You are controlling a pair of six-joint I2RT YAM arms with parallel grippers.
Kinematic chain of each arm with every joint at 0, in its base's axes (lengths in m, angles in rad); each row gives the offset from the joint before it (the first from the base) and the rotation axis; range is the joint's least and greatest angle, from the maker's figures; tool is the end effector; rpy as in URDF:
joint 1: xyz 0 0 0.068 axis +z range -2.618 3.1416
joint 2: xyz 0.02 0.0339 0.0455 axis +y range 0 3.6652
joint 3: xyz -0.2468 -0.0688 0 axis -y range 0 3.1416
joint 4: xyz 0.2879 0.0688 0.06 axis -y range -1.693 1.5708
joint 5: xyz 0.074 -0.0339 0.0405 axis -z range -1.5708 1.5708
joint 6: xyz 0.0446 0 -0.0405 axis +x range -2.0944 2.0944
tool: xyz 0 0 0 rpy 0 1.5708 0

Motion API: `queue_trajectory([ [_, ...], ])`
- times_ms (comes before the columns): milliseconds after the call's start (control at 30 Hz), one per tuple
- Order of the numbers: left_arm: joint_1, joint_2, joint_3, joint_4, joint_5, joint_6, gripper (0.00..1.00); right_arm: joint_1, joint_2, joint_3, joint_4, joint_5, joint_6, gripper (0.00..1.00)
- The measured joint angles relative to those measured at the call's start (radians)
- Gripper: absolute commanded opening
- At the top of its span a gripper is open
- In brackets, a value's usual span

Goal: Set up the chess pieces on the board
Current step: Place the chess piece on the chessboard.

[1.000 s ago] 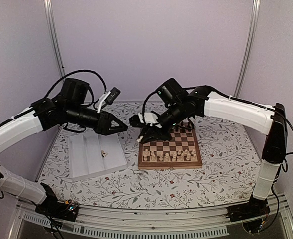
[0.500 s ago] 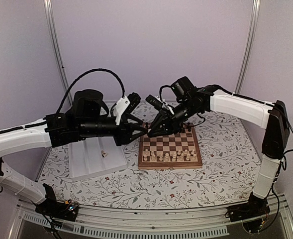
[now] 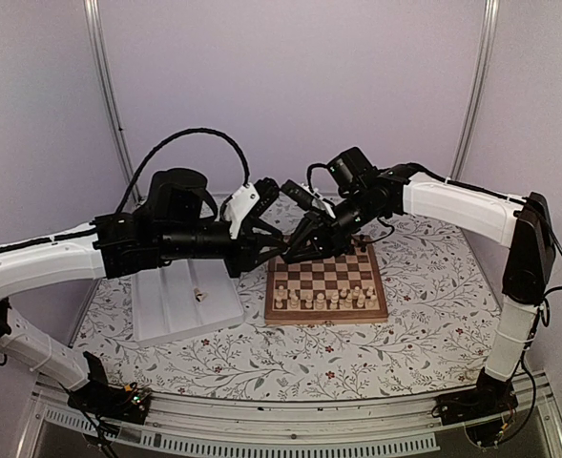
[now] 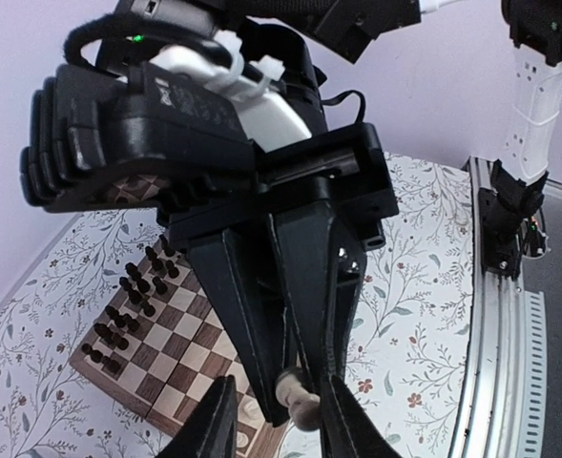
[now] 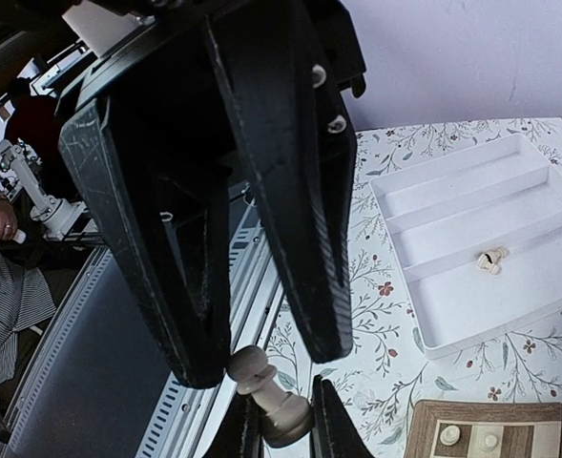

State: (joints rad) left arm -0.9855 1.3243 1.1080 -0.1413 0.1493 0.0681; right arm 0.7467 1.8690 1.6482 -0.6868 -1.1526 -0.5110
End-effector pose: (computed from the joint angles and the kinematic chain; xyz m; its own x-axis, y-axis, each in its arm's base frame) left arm 0.1958 -0.3075 0.3083 -0.1316 0.3204 -0.9381 0.9123 0.4093 0.0118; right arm 0.2976 0.3310 0.2723 -0.1676 -0.4258 -0.8892 -0.8836 -0.3351 0.3270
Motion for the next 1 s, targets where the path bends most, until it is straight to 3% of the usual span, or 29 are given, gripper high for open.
queue_trajectory([
  [233, -0.001, 0.019, 0.010, -0.015, 0.029, 0.003, 0.32, -0.001, 0.000, 0.000, 0.000, -0.009, 0.003, 0.09],
  [567, -0.001, 0.031, 0.020, -0.060, 0.043, -0.009, 0.12, -0.001, 0.000, 0.000, 0.003, -0.008, 0.002, 0.11],
  [800, -0.001, 0.073, 0.064, -0.100, 0.045, -0.013, 0.08, -0.007, -0.022, -0.034, 0.012, 0.051, -0.017, 0.40],
  [1000, 0.019, 0.183, 0.177, -0.163, 0.042, -0.018, 0.07, -0.037, -0.150, -0.204, 0.024, 0.256, -0.085, 0.46],
])
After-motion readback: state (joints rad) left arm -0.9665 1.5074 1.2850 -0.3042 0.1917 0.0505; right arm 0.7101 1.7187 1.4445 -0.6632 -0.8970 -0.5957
